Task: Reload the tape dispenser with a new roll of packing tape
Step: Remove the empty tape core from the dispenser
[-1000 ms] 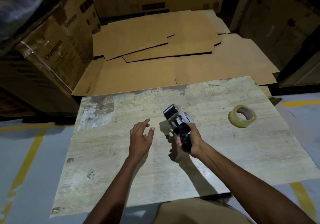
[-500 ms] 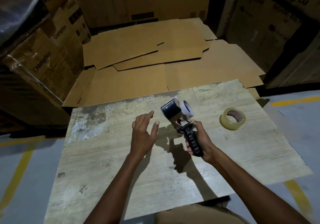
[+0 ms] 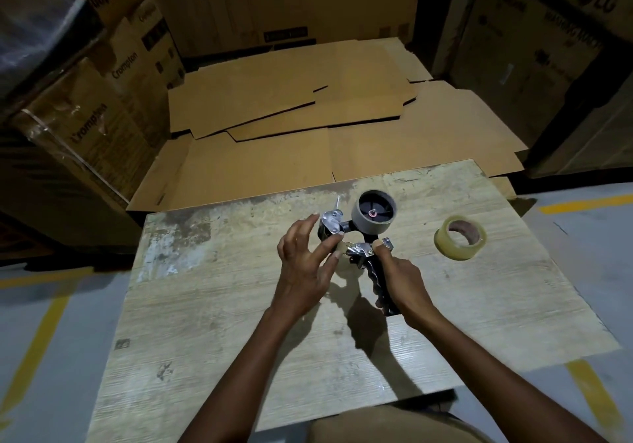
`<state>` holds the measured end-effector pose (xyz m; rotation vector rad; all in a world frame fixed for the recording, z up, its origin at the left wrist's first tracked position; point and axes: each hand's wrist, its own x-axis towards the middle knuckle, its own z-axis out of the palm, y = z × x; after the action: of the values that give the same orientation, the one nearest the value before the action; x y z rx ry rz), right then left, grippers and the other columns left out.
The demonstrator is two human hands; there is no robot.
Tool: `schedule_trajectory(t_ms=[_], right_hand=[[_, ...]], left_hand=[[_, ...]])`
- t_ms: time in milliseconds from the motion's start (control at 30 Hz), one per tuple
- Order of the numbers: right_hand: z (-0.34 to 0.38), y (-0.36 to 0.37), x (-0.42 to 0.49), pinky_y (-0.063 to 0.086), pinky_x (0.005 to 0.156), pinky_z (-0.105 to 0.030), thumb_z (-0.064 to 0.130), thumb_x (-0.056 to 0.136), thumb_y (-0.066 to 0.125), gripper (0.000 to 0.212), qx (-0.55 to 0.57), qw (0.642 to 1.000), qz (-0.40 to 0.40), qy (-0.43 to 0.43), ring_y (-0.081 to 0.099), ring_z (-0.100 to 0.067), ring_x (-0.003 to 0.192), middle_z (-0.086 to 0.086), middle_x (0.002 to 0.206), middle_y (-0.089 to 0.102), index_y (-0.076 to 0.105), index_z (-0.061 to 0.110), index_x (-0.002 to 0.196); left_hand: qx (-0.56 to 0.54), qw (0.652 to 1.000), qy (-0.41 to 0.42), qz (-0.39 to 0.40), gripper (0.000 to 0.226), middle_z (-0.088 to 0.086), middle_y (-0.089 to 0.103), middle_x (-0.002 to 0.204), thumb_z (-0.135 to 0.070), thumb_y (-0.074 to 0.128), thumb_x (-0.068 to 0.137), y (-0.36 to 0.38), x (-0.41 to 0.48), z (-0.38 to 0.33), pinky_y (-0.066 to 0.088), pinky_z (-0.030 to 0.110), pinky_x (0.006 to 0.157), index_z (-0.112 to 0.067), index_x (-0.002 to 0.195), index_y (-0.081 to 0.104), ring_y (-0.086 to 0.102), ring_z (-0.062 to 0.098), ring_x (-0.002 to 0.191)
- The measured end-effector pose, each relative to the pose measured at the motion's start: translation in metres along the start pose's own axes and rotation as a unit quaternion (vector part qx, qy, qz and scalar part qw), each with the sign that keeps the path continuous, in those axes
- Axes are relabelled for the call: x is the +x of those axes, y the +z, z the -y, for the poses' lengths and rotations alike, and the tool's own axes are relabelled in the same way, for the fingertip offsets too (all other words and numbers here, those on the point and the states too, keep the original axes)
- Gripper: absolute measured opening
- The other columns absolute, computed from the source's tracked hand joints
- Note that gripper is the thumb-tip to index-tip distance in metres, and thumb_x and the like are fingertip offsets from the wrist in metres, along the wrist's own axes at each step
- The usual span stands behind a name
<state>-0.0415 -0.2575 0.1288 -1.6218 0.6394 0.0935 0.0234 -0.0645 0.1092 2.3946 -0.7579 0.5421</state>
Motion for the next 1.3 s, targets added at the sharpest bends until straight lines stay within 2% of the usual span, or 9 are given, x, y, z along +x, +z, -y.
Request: schedule_trajectory(t_ms=[200,467,600,733,833,967,1067,1167,1300], right_hand=[[-0.023,0.007,0.016,0.045,0.060,-0.038,0.076,0.088,0.048,0.075,-0.051,0.998,-0.022,-0.009,0.060,-0.026,0.058,-0.023,0.068,0.067,0.063,0.006,0.066],[-0.076,0.047,0.031,0.042,0.059,-0.035,0.065,0.102,0.038,0.073,-0.129,0.990,-0.033,0.053,0.060,-0.025,0.062,-0.009,0.062,0.064,0.053,0.009,0.058],[-0.089,0.066,0.032,0.040,0.060,-0.038,0.060,0.107,0.029,0.073,-0.161,0.986,-0.016,0.050,0.061,-0.028,0.068,-0.012,0.067,0.064,0.053,0.012,0.058],[-0.086,0.068,0.029,0.033,0.055,-0.031,0.065,0.106,0.028,0.069,-0.163,0.983,0.045,0.071,0.051,-0.017,0.058,-0.001,0.061,0.055,0.046,0.020,0.056],[-0.093,0.055,0.036,0.036,0.058,-0.034,0.068,0.104,0.029,0.072,-0.231,0.970,0.066,0.033,0.052,-0.019,0.059,-0.005,0.061,0.058,0.044,0.014,0.059],[-0.103,0.024,0.048,0.051,0.072,-0.038,0.061,0.107,0.034,0.069,-0.282,0.958,0.013,-0.045,0.067,-0.023,0.074,-0.008,0.076,0.072,0.065,0.007,0.077],[-0.108,-0.002,0.056,0.045,0.066,-0.038,0.041,0.109,0.044,0.045,-0.278,0.954,-0.050,-0.101,0.067,-0.032,0.077,-0.006,0.073,0.066,0.059,0.011,0.080],[-0.102,-0.022,0.064,0.045,0.071,-0.034,0.025,0.106,0.055,0.018,-0.281,0.945,-0.073,-0.147,0.069,-0.029,0.088,-0.006,0.089,0.072,0.066,0.011,0.105],[-0.093,-0.034,0.073,0.052,0.091,-0.039,0.024,0.098,0.069,0.045,-0.306,0.936,-0.052,-0.164,0.063,-0.031,0.113,-0.017,0.123,0.063,0.056,0.011,0.139]], left_hand=[[-0.035,0.995,-0.096,0.008,0.040,0.004,0.036,0.159,-0.032,0.063,0.099,0.016,-0.003,0.013,0.019,0.039,0.115,-0.025,0.138,0.060,0.026,0.027,0.148],[-0.092,0.947,-0.267,0.156,0.049,0.002,0.031,0.166,-0.039,0.047,0.108,0.049,-0.039,0.054,0.011,0.044,0.121,-0.024,0.155,0.042,0.016,0.020,0.155],[-0.096,0.935,-0.266,0.211,0.050,0.002,0.031,0.167,-0.037,0.044,0.109,0.057,-0.060,0.063,0.010,0.042,0.122,-0.023,0.157,0.039,0.014,0.018,0.157],[-0.096,0.935,-0.256,0.226,0.049,0.001,0.032,0.166,-0.033,0.044,0.109,0.060,-0.070,0.064,0.011,0.040,0.121,-0.024,0.157,0.038,0.014,0.018,0.157],[-0.099,0.935,-0.250,0.231,0.050,0.002,0.032,0.166,-0.033,0.043,0.109,0.062,-0.072,0.061,0.011,0.040,0.121,-0.024,0.158,0.036,0.015,0.018,0.157],[-0.120,0.924,-0.269,0.244,0.065,-0.001,0.022,0.170,-0.051,0.043,0.106,0.069,-0.071,0.053,0.008,0.038,0.124,-0.024,0.162,0.025,0.011,0.013,0.157],[-0.148,0.905,-0.306,0.255,0.093,-0.003,0.008,0.172,-0.072,0.046,0.095,0.072,-0.067,0.034,0.007,0.041,0.126,-0.024,0.165,0.008,0.005,0.012,0.158],[-0.161,0.890,-0.340,0.258,0.130,-0.005,-0.005,0.172,-0.091,0.055,0.073,0.079,-0.064,0.014,0.007,0.043,0.128,-0.023,0.164,-0.007,-0.002,0.014,0.158],[-0.128,0.897,-0.335,0.260,0.147,-0.001,-0.011,0.172,-0.088,0.068,0.062,0.090,-0.063,0.012,0.006,0.041,0.126,-0.020,0.163,-0.015,-0.007,0.016,0.158]])
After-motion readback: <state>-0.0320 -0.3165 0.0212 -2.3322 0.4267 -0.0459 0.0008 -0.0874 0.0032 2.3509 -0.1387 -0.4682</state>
